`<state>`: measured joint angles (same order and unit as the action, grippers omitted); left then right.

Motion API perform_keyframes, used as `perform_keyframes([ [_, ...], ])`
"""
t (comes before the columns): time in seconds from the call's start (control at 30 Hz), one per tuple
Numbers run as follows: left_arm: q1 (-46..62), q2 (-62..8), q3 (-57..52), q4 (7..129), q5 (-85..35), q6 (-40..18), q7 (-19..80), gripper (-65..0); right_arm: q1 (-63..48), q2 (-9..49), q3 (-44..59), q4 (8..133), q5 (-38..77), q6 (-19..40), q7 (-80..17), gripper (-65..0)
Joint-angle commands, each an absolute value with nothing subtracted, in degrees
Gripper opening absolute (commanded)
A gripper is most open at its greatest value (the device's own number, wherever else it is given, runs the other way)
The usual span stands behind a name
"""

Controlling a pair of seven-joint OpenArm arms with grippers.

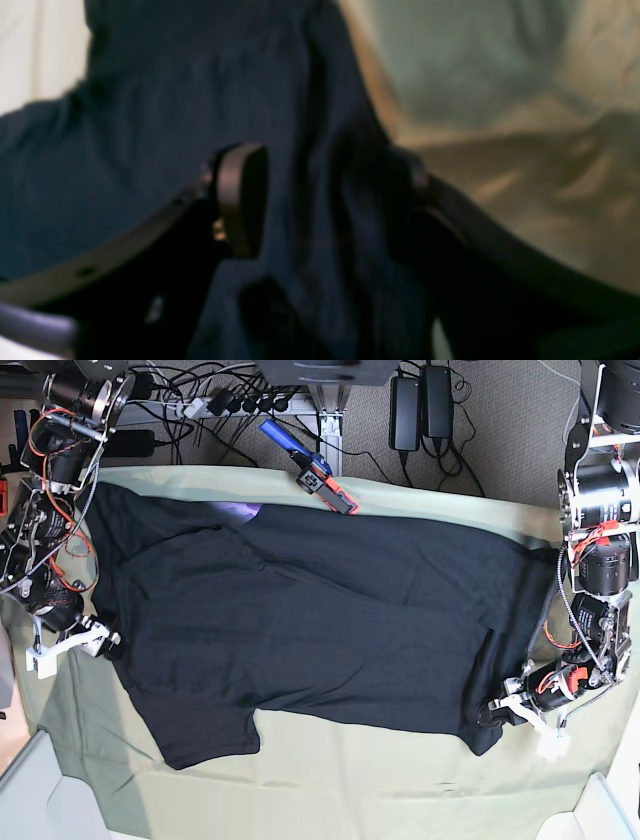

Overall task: Fold the T-shirt properly
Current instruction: 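Regrasp the shirt edge with the right gripper further along the side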

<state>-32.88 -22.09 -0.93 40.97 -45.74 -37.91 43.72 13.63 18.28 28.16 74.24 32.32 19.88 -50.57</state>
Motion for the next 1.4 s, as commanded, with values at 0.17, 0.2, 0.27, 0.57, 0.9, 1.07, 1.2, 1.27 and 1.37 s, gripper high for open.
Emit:
perform_keyframes([
  [0.17, -34.7, -22.9, -1.1, 41.9, -47.0, -39.7, 43.0, -59.2, 17.5, 20.0, 28.4, 75.1, 29.3, 22.3, -46.6, -29.6],
  [0.2, -34.6, -22.9, -1.1, 41.9, -47.1, -39.7, 43.2, -59.2, 17.7, 20.0, 28.4, 75.1, 28.5, 22.3, -46.0, -29.6],
  [0.27, -34.4, -22.9, -1.1, 41.9, -47.1, -39.8, 43.2, -59.2, 18.3, 20.0, 28.4, 74.8, 27.0, 22.3, -44.7, -29.6],
  [0.57, -34.2, -22.9, -1.1, 41.9, -47.4, -39.9, 44.2, -59.2, 24.0, 19.9, 28.4, 61.1, 23.3, 22.3, -35.9, -29.6],
  [0.9, -34.2, -22.9, -1.1, 41.9, -47.7, -39.9, 44.4, -59.2, 24.4, 18.3, 28.4, 54.8, 22.9, 23.0, -32.8, -29.6],
  [1.07, -34.1, -22.9, -1.1, 41.9, -47.8, -39.9, 44.4, -59.2, 24.4, 16.2, 28.4, 54.7, 22.9, 23.4, -32.5, -29.7],
  [1.2, -33.9, -22.9, -1.1, 41.9, -47.8, -39.9, 44.4, -59.2, 24.4, 15.1, 28.1, 54.7, 22.9, 24.5, -32.5, -29.7],
  [1.27, -33.8, -22.9, -1.1, 41.9, -47.8, -39.9, 44.4, -59.2, 24.4, 15.1, 26.8, 54.7, 22.9, 24.4, -32.5, -29.7],
  [1.37, -33.4, -22.9, -1.1, 41.9, -47.8, -39.9, 44.4, -59.2, 24.4, 15.1, 23.7, 54.7, 22.9, 24.4, -32.5, -29.7],
])
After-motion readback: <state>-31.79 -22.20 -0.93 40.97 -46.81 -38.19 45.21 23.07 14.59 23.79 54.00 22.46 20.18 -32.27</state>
